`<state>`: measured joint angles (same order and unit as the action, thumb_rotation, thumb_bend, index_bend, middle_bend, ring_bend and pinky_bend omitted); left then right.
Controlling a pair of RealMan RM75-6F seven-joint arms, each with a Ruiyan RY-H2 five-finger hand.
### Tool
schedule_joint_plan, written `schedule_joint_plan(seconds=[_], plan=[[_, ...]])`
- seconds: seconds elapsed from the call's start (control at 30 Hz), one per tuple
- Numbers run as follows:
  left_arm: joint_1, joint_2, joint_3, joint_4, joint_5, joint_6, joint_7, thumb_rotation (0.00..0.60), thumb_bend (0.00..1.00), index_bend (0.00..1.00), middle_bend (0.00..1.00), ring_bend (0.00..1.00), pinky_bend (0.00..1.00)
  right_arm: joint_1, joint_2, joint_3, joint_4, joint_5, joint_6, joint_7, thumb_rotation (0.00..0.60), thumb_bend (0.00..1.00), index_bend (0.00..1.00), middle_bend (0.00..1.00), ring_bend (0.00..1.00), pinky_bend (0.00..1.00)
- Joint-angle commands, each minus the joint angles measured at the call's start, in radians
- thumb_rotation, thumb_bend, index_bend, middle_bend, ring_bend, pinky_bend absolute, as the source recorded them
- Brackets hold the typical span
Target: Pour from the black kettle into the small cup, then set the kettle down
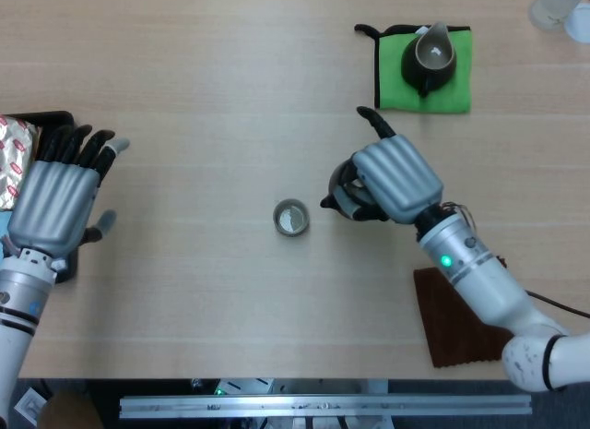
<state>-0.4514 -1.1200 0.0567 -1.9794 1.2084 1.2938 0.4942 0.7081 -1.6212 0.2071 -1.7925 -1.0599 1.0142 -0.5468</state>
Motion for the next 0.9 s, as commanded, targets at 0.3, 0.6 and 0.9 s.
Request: schedule_joint_plan(seconds=[0.3,0.6,0.9], plan=[[0.018,0.009,-0.013,-0.007,0.015,-0.015,-0.011,0.6,0.27,0.14,0.14,0.09,0.09,0.088,-0.068,0.008,0.065,0.073,-0.024,-0.082,0.6,0.47,1.0,1.0,0.97,0.03],[0.035,0.015,-0.026,-0.01,0.016,-0.017,-0.015,0.6,0.27,0.14,0.14,0.09,0.09,0.158,-0.101,0.005,0.11,0.123,-0.048,-0.147,0.6,0.47,1.0,1.0,0.97,0.03],[0.051,0.023,-0.035,-0.018,0.027,-0.013,-0.022,0.6,0.27,0.14,0.14,0.09,0.09,0.226,-0.126,-0.003,0.144,0.177,-0.063,-0.219,0.6,0.47,1.0,1.0,0.97,0.03]])
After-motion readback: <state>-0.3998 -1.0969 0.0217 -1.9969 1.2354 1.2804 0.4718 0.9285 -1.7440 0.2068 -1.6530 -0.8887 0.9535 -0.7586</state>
